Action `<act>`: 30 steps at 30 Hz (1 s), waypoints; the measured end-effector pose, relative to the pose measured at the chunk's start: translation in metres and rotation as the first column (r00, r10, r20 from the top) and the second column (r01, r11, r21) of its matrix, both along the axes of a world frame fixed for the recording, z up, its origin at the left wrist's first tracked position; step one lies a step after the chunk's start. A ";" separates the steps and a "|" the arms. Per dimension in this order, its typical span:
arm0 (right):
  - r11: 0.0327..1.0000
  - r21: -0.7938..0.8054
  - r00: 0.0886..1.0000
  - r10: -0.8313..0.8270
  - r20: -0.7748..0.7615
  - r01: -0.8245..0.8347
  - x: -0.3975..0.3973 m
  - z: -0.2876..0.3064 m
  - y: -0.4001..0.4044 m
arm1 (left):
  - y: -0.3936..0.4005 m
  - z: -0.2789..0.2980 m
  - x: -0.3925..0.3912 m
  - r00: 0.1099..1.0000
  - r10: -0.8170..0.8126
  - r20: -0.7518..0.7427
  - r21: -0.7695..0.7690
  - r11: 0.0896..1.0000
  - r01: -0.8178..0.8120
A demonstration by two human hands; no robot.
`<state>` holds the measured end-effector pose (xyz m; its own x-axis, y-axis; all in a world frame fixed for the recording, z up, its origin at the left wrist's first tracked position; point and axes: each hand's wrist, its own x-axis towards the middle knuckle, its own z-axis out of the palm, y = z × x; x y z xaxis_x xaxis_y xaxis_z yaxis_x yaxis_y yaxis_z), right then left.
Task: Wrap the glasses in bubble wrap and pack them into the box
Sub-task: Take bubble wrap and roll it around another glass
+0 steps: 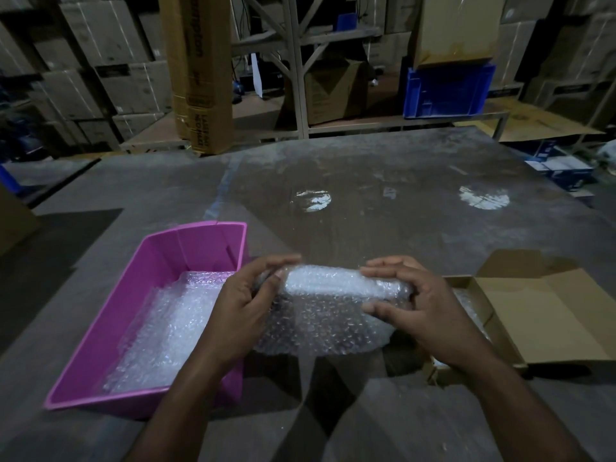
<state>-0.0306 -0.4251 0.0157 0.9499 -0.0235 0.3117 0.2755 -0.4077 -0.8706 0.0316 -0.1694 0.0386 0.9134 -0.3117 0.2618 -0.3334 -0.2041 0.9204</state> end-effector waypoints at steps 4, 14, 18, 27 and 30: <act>0.995 -0.044 0.996 -0.084 0.016 0.085 0.003 -0.004 -0.002 | 0.000 0.006 -0.004 0.995 -0.071 -0.068 -0.023 0.997 0.070; 0.995 0.029 0.996 -0.091 0.016 0.091 0.004 -0.004 0.000 | -0.001 -0.003 0.002 0.999 0.016 0.049 0.025 1.000 -0.017; 0.987 0.134 0.996 -0.090 0.019 0.086 0.004 -0.005 0.002 | -0.002 -0.002 -0.001 0.999 -0.003 -0.032 -0.048 0.999 0.001; 0.997 -0.035 0.998 -0.061 0.016 0.062 0.000 0.002 0.003 | 0.000 0.002 -0.002 0.997 -0.012 -0.075 -0.081 0.997 0.006; 0.997 -0.006 0.997 -0.071 0.037 0.071 0.002 0.002 0.002 | 0.001 0.002 -0.003 0.989 -0.082 -0.123 -0.092 0.993 0.071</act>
